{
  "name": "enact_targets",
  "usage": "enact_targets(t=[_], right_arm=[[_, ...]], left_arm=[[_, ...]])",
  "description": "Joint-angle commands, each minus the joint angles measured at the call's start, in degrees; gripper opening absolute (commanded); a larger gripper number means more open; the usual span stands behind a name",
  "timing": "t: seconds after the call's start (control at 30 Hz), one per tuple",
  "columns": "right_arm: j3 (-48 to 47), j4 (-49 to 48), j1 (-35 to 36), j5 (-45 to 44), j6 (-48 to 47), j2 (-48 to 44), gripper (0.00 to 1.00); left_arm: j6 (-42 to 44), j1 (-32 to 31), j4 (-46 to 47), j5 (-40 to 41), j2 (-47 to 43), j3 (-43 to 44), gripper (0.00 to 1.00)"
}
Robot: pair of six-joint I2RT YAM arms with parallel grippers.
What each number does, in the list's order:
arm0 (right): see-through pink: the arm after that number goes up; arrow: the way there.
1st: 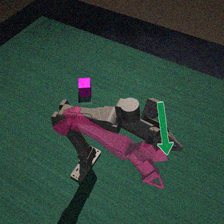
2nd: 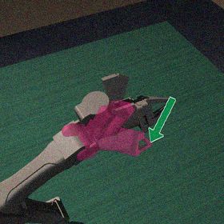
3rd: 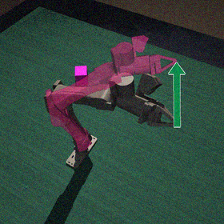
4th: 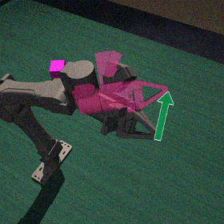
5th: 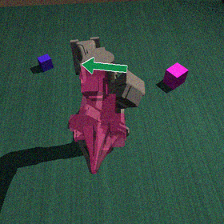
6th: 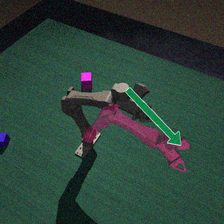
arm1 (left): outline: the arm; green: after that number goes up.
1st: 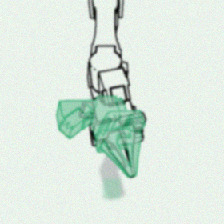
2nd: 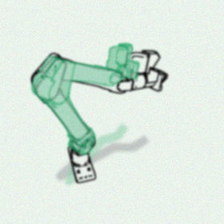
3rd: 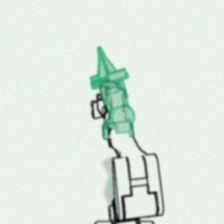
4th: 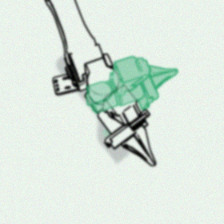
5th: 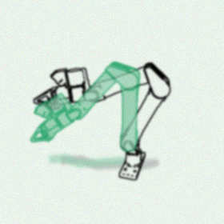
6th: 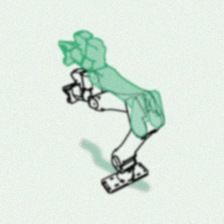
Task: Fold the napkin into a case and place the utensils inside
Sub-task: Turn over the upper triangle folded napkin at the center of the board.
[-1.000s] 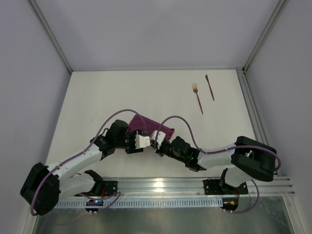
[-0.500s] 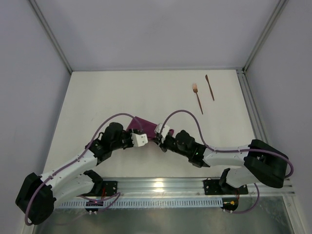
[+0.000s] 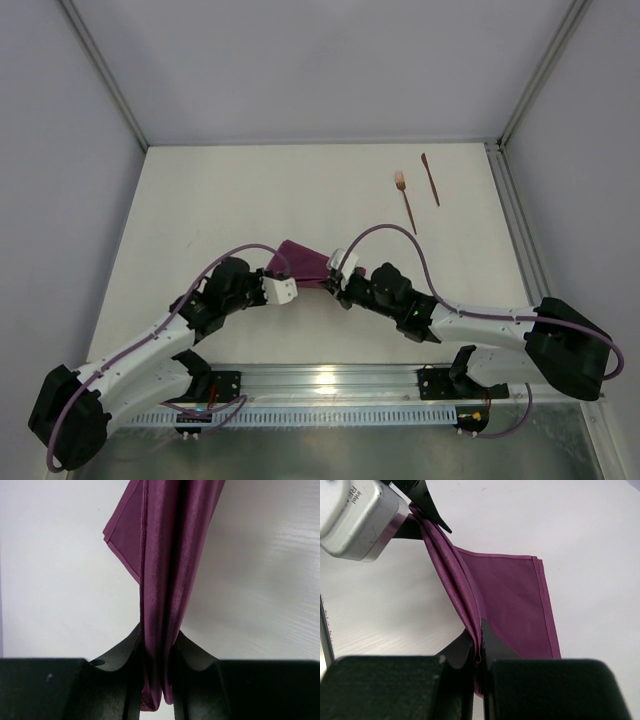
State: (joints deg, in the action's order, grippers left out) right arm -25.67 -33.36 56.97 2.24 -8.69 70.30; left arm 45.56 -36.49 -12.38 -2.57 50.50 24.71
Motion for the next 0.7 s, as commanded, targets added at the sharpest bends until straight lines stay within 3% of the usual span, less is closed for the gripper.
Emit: enact_targets(t=[0.0,0.5,0.67], right_arm=[[0.09,0.05,-0.37,0.75,-0.8,-1.49,0.04],[0.53,1.37,-0.72,1.45,-1.51,-2.27,0.04],[0.36,1.81,-0.72,2.06,-1.6,-2.27,0.04]], left_arm=[[1.11,0.81,-3.0,2.04,-0.93,-0.1,0.23],[2.16,2.83,-4.41,6.52,-1.99,-1.51,0.16],[2.08,3.35,-2.56,8.36,-1.98,-1.68,0.0]])
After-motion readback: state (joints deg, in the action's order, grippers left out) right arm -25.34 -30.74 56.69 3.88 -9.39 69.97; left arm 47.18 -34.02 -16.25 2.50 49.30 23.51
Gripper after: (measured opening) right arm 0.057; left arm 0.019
